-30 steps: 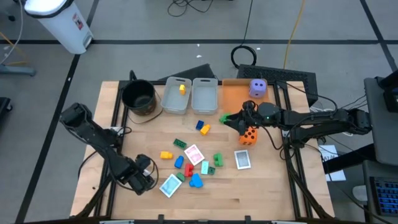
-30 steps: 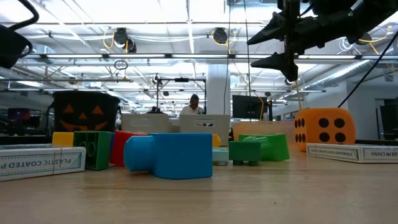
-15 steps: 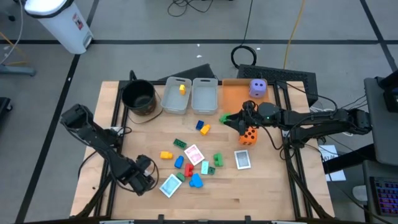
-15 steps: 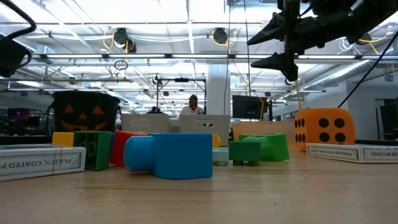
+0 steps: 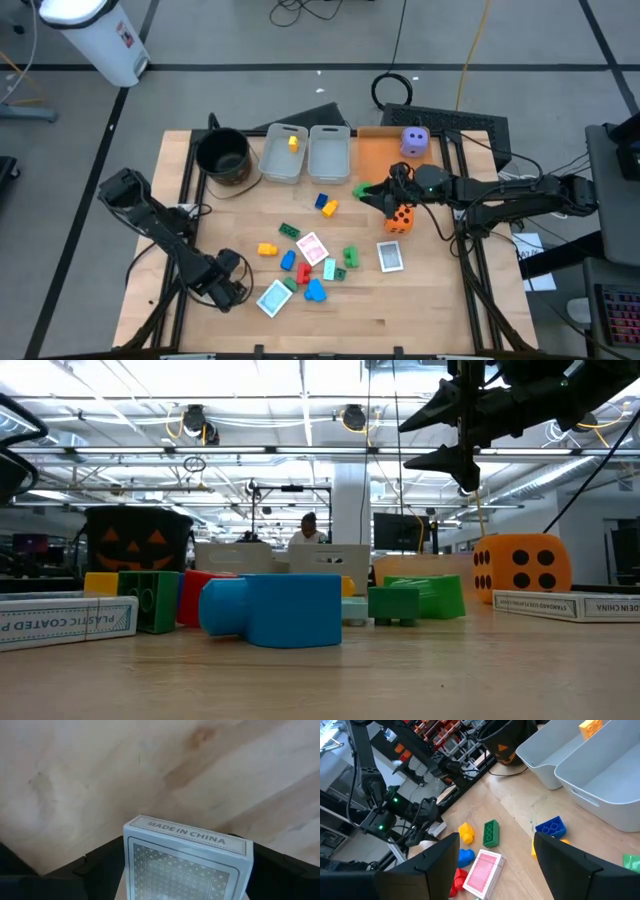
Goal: Pick & Place Toys
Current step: Put the brown deck of cards into the right gray bin
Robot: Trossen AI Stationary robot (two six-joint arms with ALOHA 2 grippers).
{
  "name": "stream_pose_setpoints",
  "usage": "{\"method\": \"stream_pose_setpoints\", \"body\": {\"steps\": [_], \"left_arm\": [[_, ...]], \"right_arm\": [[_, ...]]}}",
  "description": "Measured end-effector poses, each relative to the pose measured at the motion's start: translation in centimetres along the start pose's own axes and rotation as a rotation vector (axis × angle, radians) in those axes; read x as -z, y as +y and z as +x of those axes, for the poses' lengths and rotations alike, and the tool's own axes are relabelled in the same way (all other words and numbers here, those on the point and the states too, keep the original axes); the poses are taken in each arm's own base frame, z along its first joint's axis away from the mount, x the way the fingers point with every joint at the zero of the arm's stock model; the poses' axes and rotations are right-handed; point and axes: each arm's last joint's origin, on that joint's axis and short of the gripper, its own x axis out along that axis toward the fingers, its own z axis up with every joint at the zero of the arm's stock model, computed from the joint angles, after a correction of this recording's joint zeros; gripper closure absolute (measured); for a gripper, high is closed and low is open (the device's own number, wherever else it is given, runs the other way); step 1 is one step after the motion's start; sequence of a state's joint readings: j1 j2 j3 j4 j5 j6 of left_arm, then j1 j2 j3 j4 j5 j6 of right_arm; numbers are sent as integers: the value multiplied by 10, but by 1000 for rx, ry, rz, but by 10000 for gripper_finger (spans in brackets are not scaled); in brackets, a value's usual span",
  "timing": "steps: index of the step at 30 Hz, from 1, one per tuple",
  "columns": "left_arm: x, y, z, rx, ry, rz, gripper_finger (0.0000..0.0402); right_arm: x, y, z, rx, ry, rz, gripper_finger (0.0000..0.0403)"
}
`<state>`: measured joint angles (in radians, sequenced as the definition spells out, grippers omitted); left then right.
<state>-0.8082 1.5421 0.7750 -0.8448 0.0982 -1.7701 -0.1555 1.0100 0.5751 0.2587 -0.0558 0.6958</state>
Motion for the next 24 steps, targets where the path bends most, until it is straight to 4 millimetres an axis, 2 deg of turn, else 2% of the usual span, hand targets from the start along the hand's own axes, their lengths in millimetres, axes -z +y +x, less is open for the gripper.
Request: {"method": "stream_pose_setpoints", "body": {"steps": [10,20,24], "left_arm": [[3,1,0,-18,106,50,112],[0,0,-2,-18,144,55,100],[-1,0,-3,-9,137,51,110]], "right_arm": [[0,0,0,1,-2,-8,152],[0,0,0,2,-5,-8,152],[-1,0,0,0,-9,-8,152]]}}
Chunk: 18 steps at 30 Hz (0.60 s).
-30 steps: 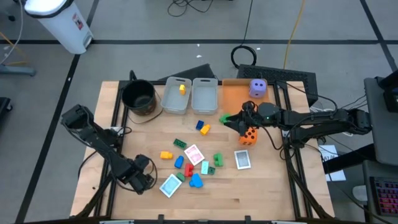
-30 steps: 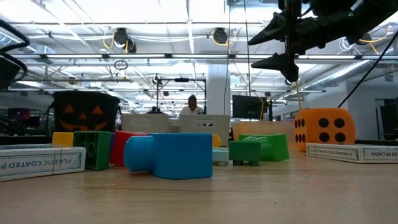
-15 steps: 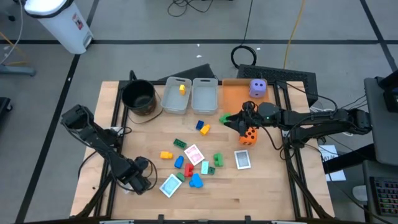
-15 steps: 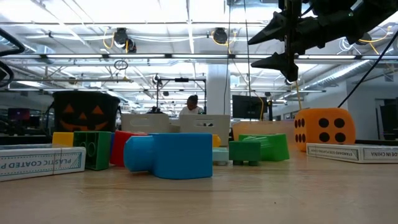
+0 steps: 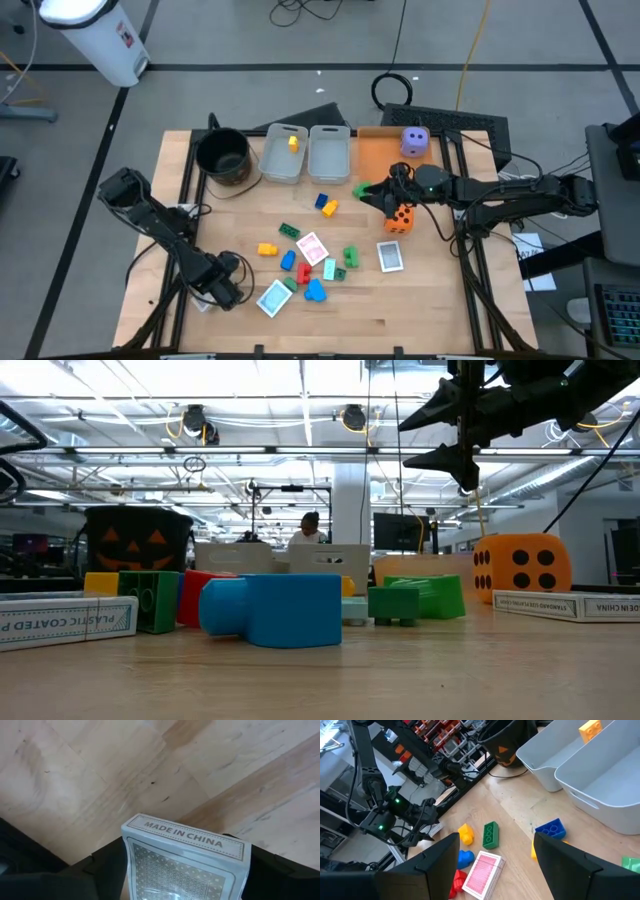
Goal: Pick & Place Toys
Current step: Put the brown deck of cards into the right gray bin
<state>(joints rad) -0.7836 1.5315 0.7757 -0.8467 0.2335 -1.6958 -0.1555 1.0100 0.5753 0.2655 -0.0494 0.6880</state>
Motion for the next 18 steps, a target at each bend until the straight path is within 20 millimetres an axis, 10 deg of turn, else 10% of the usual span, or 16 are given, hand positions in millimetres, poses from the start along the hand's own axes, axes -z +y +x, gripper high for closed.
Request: {"method": "stream_pose_setpoints", "body": {"steps": [18], "left_arm": [[-33,32,-83,482,-460,-197,116]], "right_arm": [[-3,12,0,-89,-63,-92,152]]}}
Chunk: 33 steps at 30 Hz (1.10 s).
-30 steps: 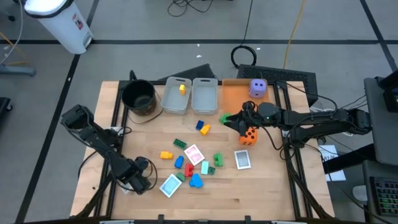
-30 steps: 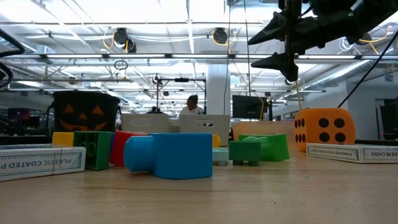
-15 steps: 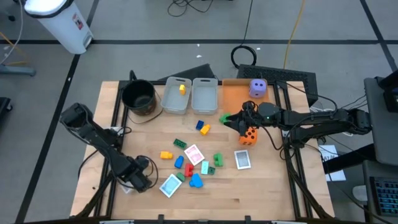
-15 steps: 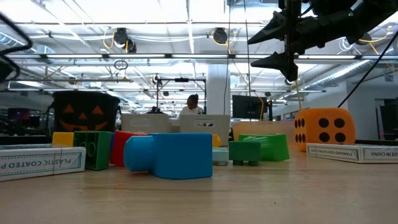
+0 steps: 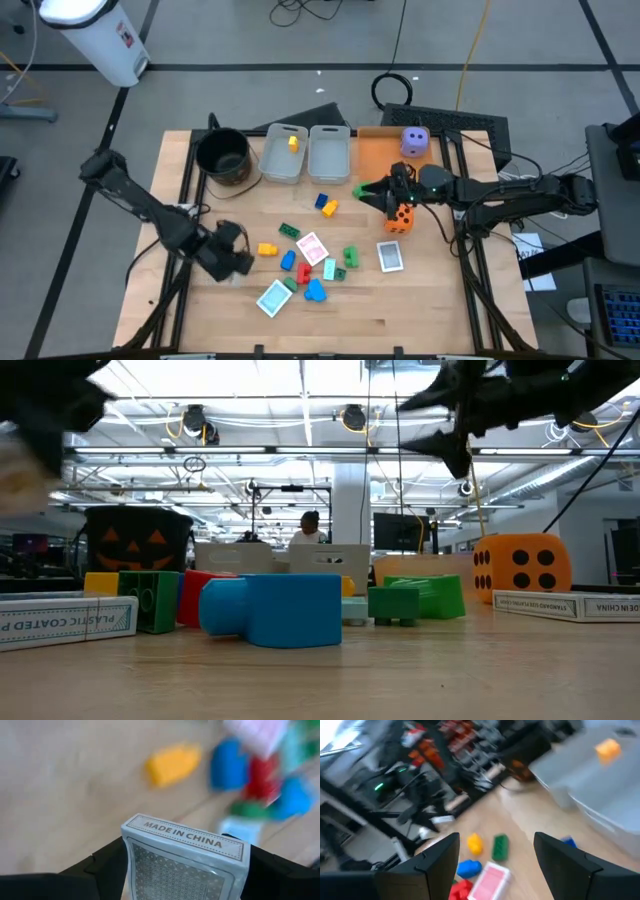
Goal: Pick & Place Toys
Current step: Put the brown deck of cards into the right gray bin
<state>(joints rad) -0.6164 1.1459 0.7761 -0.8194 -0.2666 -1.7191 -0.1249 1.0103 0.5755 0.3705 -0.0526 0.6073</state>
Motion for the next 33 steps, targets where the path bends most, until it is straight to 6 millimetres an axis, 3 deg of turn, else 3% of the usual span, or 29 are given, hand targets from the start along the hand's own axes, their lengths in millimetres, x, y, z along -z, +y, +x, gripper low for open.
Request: {"method": "stream_pose_setpoints", "body": {"steps": [4,10,18,25,33], "left_arm": [[-26,-3,-19,166,-152,-69,107],[-67,-15,-39,401,-356,-125,101],[-132,-37,-61,738,-630,-138,106],[-173,-46,-49,873,-684,-153,107],[-202,-57,-23,1008,-677,-191,101]], "right_arm": [[-5,16,-1,-80,-110,-101,152],[-13,46,1,-29,-168,-343,152],[-38,80,34,84,-111,-642,152],[-48,94,66,97,-103,-778,152],[-41,105,88,291,-139,-934,152]]}}
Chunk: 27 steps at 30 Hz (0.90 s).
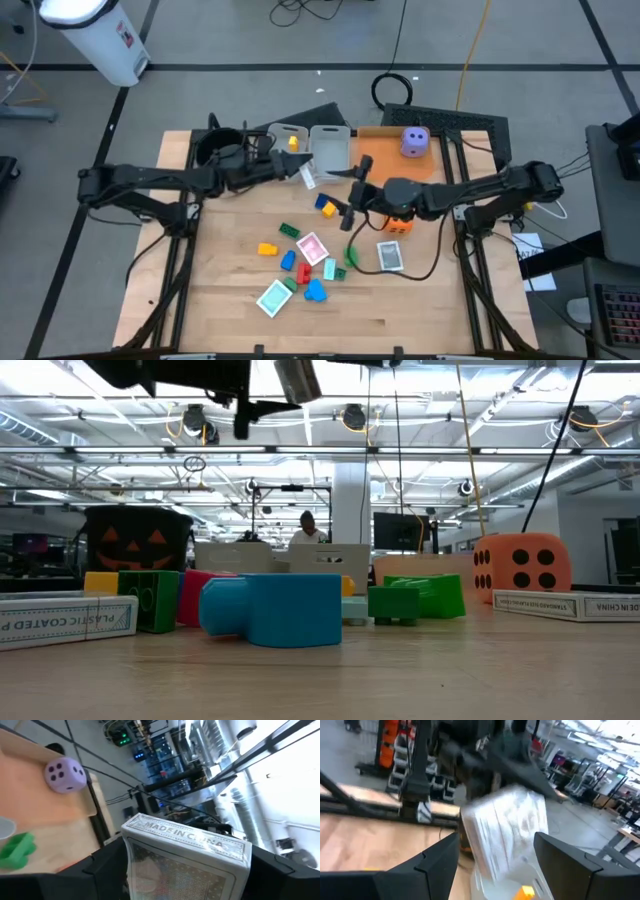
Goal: Pick & Place Toys
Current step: Put the brown deck of cards into the right gray bin
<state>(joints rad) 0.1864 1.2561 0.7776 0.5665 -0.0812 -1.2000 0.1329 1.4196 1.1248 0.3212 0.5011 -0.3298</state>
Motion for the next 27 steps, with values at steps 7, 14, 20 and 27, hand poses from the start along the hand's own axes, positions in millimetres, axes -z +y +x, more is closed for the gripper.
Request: {"method": "stream_pose_setpoints", "body": {"steps": [7,14,20,27], "left_arm": [[-3,9,12,45,-13,-45,103],[-6,9,12,64,-22,-58,108],[-8,3,13,82,-25,-56,91],[-12,-8,16,99,-33,-36,109]], "right_arm": [[4,12,5,103,20,-23,152],[12,18,16,205,32,-28,152],[14,19,19,214,33,-61,152],[13,10,22,308,31,-54,201]]}}
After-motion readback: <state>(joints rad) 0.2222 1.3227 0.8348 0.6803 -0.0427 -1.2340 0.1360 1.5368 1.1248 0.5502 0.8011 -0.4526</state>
